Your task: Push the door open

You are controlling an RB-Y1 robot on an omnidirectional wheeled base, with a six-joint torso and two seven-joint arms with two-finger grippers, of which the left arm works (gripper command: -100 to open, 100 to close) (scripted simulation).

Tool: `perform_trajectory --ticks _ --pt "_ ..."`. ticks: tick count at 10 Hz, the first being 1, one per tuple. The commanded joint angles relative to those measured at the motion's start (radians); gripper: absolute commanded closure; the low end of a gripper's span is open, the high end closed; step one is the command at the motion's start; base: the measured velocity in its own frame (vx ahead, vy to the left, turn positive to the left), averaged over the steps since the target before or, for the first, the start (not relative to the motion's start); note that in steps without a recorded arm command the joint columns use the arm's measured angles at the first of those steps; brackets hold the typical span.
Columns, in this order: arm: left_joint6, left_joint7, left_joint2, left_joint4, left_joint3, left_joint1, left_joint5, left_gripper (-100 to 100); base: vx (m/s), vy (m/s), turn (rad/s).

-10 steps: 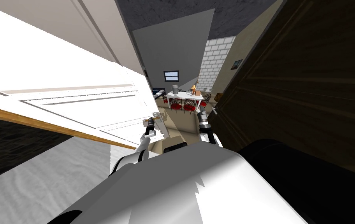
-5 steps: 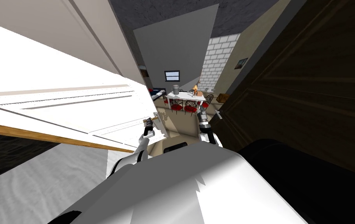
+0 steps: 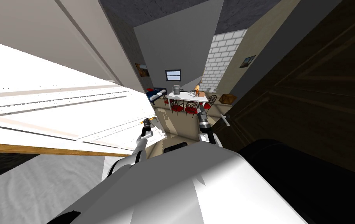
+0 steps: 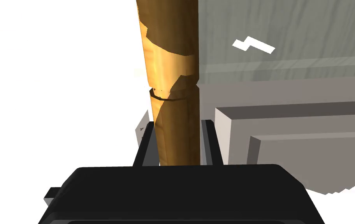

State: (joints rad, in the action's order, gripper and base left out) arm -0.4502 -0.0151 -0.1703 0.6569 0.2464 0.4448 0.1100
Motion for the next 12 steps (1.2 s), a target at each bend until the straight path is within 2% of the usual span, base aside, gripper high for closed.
perform_trajectory --ticks 1,4,6,7,10,12 --pt "-0.007 -0.009 -0.013 -0.01 0.025 0.0 0.007 100 0.174 -0.115 0.07" --pt "-0.009 -0.02 -0.029 -0.013 0.058 -0.006 0.019 100 0.193 -0.093 0.063" --pt "-0.009 -0.02 -0.029 -0.013 0.058 -0.006 0.019 100 0.084 -0.028 0.026" --pt "-0.01 -0.026 -0.039 -0.015 0.079 -0.01 0.026 100 0.128 -0.082 0.034" --pt "-0.01 -0.031 -0.046 -0.016 0.095 -0.013 0.032 100 0.153 -0.081 0.07" --pt "-0.011 -0.039 -0.058 -0.018 0.119 -0.017 0.04 100 0.166 -0.083 0.052"
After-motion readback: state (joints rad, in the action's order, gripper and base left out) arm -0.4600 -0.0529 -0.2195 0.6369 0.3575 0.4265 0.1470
